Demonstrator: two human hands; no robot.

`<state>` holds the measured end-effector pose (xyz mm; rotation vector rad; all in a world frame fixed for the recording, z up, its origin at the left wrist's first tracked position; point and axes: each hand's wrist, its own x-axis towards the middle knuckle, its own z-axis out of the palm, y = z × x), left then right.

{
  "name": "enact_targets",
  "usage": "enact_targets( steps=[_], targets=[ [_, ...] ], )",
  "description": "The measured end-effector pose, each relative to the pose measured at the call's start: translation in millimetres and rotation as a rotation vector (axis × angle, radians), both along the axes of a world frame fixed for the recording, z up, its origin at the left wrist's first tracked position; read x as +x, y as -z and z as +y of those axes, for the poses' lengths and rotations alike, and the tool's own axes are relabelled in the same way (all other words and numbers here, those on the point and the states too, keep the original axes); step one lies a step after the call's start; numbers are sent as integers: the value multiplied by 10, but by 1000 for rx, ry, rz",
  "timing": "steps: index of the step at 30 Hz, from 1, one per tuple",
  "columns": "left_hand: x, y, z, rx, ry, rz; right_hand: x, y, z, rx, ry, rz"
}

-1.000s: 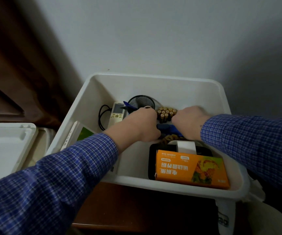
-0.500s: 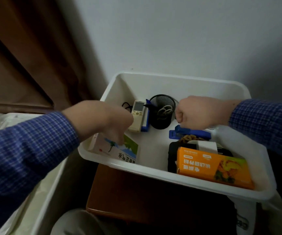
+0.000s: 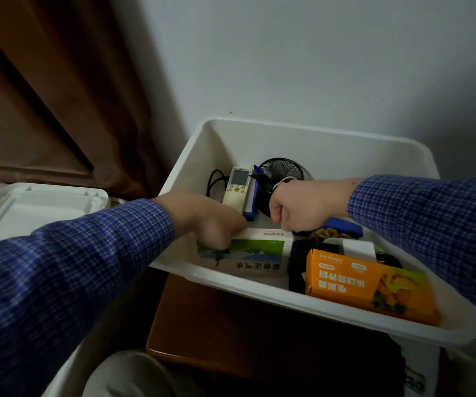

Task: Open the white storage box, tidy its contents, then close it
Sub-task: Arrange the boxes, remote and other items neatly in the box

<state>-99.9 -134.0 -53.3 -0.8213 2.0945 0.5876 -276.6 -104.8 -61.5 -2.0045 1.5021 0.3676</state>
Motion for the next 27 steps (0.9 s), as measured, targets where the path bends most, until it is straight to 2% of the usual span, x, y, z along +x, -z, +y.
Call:
enact_targets(
  steps=[3,6,10,13,16,22,27],
  targets=[
    [-4,83,-76,54,-31,-56,23,52,-26,8,-19,14],
    [-66,189,-92,13,16,-87,82,72,-58,38,-32,15],
    [-93,363,-56,-69,38,-116,205,130,-58,188,-81,-6],
    [-39,397,-42,-145,64,-146,294,201,-31,231,-166,46],
    [35,362,-64,-126,86,-187,372,247,-33,270,-228,113],
    [77,286,-52,39,56,-37,368,198,-138,421,-260,124],
    [75,310,-11,-14,112,-39,349,208,-124,430,-329,209]
  ],
)
